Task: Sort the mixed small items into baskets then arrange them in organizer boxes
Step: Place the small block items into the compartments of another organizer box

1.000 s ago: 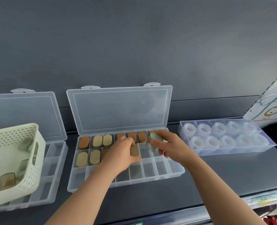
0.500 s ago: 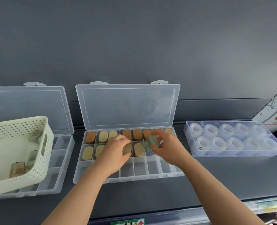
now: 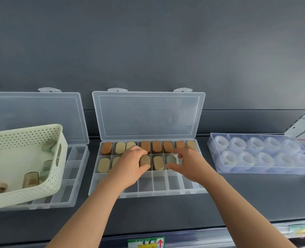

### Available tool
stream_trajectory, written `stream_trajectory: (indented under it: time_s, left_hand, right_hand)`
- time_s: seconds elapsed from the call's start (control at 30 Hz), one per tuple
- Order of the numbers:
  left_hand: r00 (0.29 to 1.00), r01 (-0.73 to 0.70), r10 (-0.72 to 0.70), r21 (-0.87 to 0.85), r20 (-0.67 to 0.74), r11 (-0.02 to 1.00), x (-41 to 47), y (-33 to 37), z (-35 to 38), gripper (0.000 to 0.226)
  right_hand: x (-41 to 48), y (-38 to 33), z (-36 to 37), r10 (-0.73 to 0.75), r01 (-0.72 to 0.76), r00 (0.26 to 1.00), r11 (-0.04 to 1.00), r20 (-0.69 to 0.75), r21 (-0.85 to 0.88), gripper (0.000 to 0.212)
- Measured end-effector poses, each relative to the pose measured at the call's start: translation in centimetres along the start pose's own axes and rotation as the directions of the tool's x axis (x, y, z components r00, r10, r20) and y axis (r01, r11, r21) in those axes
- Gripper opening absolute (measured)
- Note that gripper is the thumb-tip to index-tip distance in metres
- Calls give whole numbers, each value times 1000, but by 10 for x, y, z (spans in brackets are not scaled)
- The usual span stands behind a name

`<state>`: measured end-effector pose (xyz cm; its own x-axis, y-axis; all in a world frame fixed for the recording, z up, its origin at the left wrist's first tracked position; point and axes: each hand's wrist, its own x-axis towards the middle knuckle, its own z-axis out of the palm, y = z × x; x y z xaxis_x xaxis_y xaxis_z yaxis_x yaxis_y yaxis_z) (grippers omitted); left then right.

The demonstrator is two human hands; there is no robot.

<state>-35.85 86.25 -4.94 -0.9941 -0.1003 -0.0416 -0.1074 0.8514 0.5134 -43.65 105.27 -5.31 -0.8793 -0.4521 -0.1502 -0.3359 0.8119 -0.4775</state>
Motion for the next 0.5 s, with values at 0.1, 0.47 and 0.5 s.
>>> stream_trajectory:
  time_s: [0.1,0.47,0.5]
  left_hand:
    - [999,-8,7,-6,-37,1000,-9,-3,-12,46]
    - [943,56,-66,-40,-326,998,-107,-104,-146,29]
    - [938,89,-98,-44,-334,995,-116,-121,-159,29]
  right_hand:
    - [-4,-13,-7,-54,52,996,998,-68,-24,38]
    - [2,-195,16,-413,417,909,902,-61,114,39]
    - [5,-213,23,-433,435,900,890,-47,134,39]
